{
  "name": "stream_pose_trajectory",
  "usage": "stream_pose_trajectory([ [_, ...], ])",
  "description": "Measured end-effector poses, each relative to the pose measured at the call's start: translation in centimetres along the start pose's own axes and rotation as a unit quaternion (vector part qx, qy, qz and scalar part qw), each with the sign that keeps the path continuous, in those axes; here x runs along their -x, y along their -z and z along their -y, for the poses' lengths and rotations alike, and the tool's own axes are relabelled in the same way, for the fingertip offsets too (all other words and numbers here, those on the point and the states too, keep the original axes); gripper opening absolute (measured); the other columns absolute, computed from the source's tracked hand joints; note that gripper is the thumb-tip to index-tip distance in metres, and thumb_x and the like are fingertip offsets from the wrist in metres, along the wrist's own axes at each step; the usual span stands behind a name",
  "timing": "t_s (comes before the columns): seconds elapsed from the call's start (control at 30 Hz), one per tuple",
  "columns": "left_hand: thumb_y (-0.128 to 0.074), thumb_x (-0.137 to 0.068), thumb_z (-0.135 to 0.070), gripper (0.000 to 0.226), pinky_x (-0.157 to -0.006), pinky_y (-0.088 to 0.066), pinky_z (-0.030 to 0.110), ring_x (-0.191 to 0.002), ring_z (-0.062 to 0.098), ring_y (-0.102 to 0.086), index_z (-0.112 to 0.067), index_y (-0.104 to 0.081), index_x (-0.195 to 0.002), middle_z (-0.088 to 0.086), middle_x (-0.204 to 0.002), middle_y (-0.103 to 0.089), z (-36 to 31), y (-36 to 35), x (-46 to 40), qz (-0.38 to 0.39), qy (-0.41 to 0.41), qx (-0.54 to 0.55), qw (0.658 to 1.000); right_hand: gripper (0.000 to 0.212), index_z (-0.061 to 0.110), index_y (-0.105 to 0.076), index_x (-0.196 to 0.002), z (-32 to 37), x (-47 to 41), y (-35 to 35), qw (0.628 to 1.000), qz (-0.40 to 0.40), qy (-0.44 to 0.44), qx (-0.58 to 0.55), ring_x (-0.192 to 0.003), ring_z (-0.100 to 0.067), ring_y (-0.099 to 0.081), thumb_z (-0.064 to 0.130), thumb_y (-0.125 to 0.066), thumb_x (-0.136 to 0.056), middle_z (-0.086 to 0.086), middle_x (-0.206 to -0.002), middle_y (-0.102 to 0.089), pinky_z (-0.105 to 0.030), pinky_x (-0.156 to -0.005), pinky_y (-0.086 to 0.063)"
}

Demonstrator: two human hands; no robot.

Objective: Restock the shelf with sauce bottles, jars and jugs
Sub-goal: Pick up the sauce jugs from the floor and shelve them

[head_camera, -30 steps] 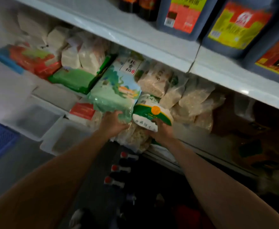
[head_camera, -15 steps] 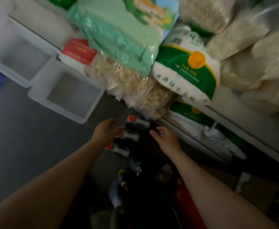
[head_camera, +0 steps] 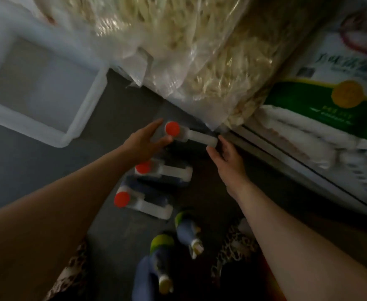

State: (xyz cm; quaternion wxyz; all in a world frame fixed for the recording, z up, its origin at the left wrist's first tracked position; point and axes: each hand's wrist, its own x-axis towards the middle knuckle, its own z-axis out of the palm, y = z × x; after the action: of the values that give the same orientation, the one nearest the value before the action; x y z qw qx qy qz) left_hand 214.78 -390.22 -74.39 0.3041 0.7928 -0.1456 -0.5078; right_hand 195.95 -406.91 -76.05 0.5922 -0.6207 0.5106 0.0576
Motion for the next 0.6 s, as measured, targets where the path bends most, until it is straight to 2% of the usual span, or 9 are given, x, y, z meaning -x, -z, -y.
stream_pose_trajectory([
  [0.1,-0.059,-0.093,-0.043,0.073,-0.113,-0.03,0.047,-0.144,0.024,-0.03,-0.047,-0.017,-0.153,0.003,-0.158,-0.03,1.4,-0.8,-2.8,0.046,-0.04,0.016,0.998,0.066,0.039,-0.038,-0.151,-2.8,-2.5,-1.0,0.998,-0.011,0.006,-0.055,-0.139,-0.006,-0.039,0.04,-0.068,-0.092,0.009,-0.155,-0.042,-0.028,-0.104,-0.038],
  [0.17,-0.058,-0.095,-0.035,0.074,-0.11,-0.028,0.036,-0.14,0.012,-0.029,-0.044,-0.014,-0.154,0.0,-0.159,-0.028,2.0,-1.3,-4.1,0.051,-0.078,0.024,0.995,0.069,0.042,-0.038,-0.151,-4.1,-3.7,-1.4,0.996,-0.017,0.007,-0.082,-0.142,-0.009,-0.036,0.044,-0.07,-0.089,0.009,-0.157,-0.039,-0.029,-0.105,-0.037],
  [0.23,-0.057,-0.097,-0.028,0.074,-0.103,-0.028,0.026,-0.13,0.003,-0.029,-0.041,-0.013,-0.155,-0.002,-0.159,-0.027,2.4,-1.5,-4.8,0.049,-0.106,0.026,0.993,0.081,0.044,-0.038,-0.15,-4.7,-4.5,-1.7,0.995,-0.007,0.02,-0.1,-0.141,-0.011,-0.039,0.055,-0.072,-0.077,0.01,-0.156,-0.041,-0.029,-0.106,-0.039],
  [0.33,-0.06,-0.091,-0.031,0.081,-0.104,-0.029,0.023,-0.131,-0.001,-0.028,-0.041,-0.012,-0.155,-0.008,-0.159,-0.025,3.2,-1.2,-6.0,0.065,-0.129,0.033,0.989,0.093,0.042,-0.036,-0.151,-5.3,-5.5,-1.7,0.992,0.024,0.042,-0.112,-0.13,-0.003,-0.048,0.058,-0.073,-0.067,0.012,-0.151,-0.046,-0.02,-0.097,-0.042],
  [0.4,-0.065,-0.084,-0.033,0.091,-0.105,-0.032,0.018,-0.135,-0.002,-0.028,-0.04,-0.01,-0.156,-0.013,-0.158,-0.024,3.7,-1.0,-6.5,0.086,-0.13,0.039,0.987,0.094,0.04,-0.035,-0.153,-5.7,-6.2,-1.5,0.992,0.042,0.057,-0.103,-0.131,-0.004,-0.048,0.053,-0.075,-0.069,0.011,-0.15,-0.047,-0.021,-0.098,-0.042],
  [0.43,-0.067,-0.082,-0.03,0.095,-0.102,-0.034,0.012,-0.135,-0.002,-0.028,-0.039,-0.009,-0.156,-0.014,-0.157,-0.024,3.9,-1.0,-6.8,0.092,-0.131,0.041,0.986,0.096,0.038,-0.034,-0.154,-5.9,-6.4,-1.5,0.993,0.048,0.063,-0.093,-0.133,-0.004,-0.046,0.05,-0.076,-0.069,0.01,-0.151,-0.047,-0.021,-0.099,-0.042],
  [0.5,-0.071,-0.084,-0.021,0.097,-0.088,-0.038,-0.001,-0.133,-0.004,-0.029,-0.038,-0.008,-0.156,-0.015,-0.156,-0.025,4.3,-1.0,-7.4,0.098,-0.133,0.043,0.985,0.098,0.036,-0.033,-0.155,-6.1,-6.8,-1.6,0.992,0.054,0.071,-0.085,-0.128,0.001,-0.048,0.046,-0.077,-0.068,0.013,-0.145,-0.05,-0.015,-0.095,-0.042],
  [0.53,-0.071,-0.084,-0.02,0.097,-0.084,-0.038,-0.003,-0.133,-0.005,-0.029,-0.038,-0.008,-0.156,-0.013,-0.157,-0.025,4.3,-1.0,-7.7,0.098,-0.135,0.046,0.985,0.099,0.035,-0.033,-0.155,-6.2,-7.0,-1.7,0.992,0.053,0.075,-0.087,-0.123,0.005,-0.049,0.046,-0.077,-0.067,0.016,-0.14,-0.052,-0.014,-0.094,-0.043],
  [0.6,-0.069,-0.082,-0.026,0.097,-0.083,-0.039,-0.002,-0.133,-0.004,-0.028,-0.036,-0.008,-0.156,-0.01,-0.159,-0.023,4.5,-1.1,-8.0,0.095,-0.137,0.058,0.984,0.101,0.036,-0.035,-0.154,-6.3,-7.1,-1.7,0.991,0.05,0.075,-0.099,-0.121,0.008,-0.052,0.056,-0.082,-0.067,0.02,-0.135,-0.055,-0.019,-0.101,-0.044],
])
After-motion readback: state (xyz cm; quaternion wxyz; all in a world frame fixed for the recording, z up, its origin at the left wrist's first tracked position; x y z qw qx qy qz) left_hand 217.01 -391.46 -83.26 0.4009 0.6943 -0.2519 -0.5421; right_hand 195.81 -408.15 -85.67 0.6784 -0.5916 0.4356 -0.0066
